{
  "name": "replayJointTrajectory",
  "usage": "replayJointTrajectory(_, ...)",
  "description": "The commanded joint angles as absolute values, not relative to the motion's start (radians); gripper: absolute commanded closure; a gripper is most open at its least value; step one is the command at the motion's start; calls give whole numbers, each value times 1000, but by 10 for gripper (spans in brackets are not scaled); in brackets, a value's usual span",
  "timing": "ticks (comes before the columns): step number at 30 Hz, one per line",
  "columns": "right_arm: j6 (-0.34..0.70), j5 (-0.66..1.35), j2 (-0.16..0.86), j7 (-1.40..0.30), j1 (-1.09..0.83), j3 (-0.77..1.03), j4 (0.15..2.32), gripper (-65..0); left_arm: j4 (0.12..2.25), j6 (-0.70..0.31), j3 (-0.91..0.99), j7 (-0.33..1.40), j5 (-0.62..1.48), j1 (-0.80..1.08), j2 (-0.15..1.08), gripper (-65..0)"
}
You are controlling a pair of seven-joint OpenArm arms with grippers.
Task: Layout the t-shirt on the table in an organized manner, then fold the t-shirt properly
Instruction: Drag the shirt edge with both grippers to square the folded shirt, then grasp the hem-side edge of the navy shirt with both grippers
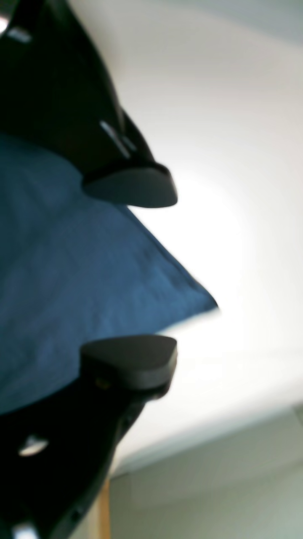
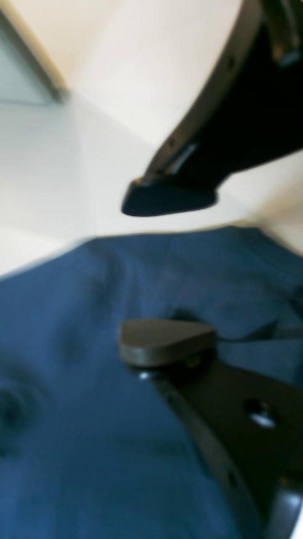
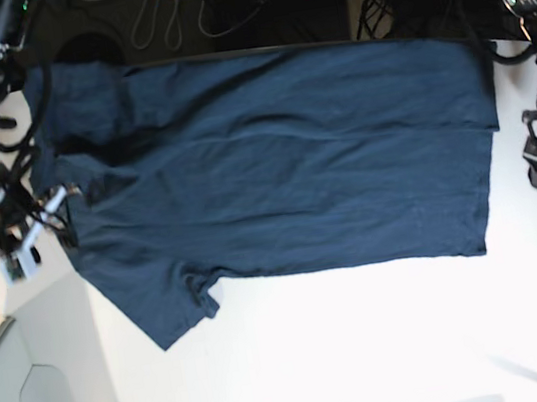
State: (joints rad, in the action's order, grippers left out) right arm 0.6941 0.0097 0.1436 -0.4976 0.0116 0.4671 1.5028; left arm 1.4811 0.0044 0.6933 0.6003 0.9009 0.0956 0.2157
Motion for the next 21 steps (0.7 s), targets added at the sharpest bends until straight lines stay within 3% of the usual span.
replayJointTrajectory(1,698,15,165,-483,64,464,1469,-396,1472,10,688,584,908,59,231,-447)
replayJointTrajectory(10,698,13,259,-450,397,446,934,-399,1205,4,561,575,697,-200,272,-437)
replayJointTrajectory(18,693,13,328,-124,489,341,564,-400,990,2,518,573,522,-374,272,-438)
replayJointTrajectory(21,599,13,332,-33,489,263,478,-400,905,2,499,558,478,-420,271,-438)
